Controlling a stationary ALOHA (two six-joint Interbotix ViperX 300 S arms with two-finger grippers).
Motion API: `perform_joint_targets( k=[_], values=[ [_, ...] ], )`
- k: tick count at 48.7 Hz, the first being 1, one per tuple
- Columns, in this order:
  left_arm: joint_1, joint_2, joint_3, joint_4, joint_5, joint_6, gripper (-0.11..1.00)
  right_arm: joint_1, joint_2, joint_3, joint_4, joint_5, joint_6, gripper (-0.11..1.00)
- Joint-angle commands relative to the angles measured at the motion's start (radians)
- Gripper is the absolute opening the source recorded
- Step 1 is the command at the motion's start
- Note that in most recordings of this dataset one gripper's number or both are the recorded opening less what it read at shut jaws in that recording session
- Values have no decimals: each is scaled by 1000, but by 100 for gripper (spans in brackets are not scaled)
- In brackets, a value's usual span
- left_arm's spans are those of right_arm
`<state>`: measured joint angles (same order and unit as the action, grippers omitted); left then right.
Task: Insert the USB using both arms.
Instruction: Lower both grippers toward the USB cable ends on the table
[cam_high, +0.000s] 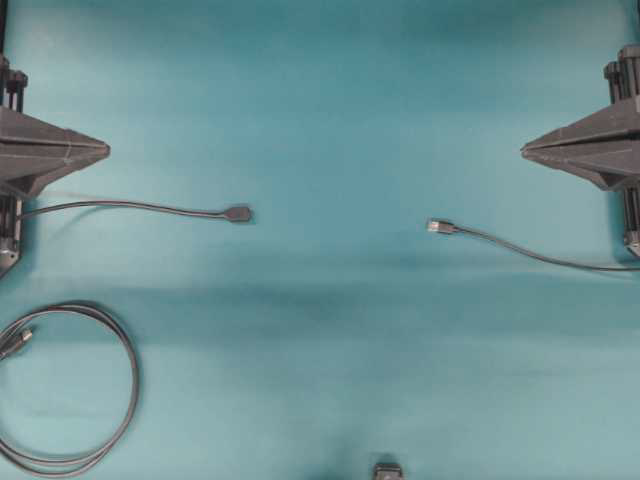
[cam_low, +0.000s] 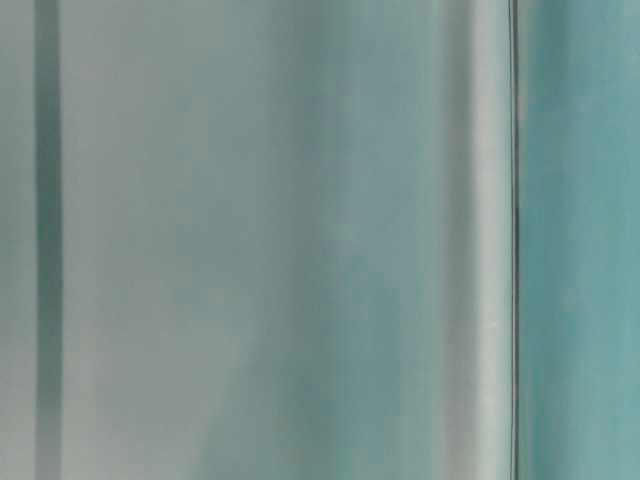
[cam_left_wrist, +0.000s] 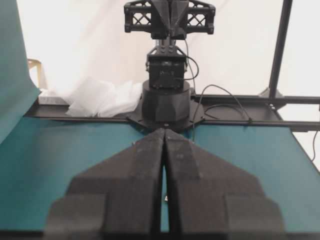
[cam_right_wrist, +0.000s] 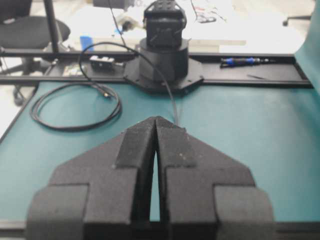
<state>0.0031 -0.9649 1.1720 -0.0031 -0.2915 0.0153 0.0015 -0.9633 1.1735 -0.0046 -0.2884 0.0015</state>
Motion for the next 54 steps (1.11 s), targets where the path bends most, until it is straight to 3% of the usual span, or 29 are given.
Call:
perform_joint_targets(
  k=[1,10,16,23,30,40,54],
  values=[
    [-23,14,-15,-2,-5,-8,3,2,8,-5,-6,-5,0,0],
    [-31,40,-58,-2,127,-11,2,2,9,-14,-6,35,6,0],
    [-31,81,-115,-3,268,-5,2,2,14,-44,-6,129,8,0],
    [-31,141,-160,-2,353,-2,2,2,38,-66,-6,264,23,0],
    [-29,212,-178,-3,405,0,2,2,127,-92,-6,360,54,0],
    [-25,336,-196,-3,414,-2,2,3,316,-144,-6,407,87,0],
    [2,385,-161,-15,449,-20,3,12,486,-193,-6,518,193,0]
  ],
)
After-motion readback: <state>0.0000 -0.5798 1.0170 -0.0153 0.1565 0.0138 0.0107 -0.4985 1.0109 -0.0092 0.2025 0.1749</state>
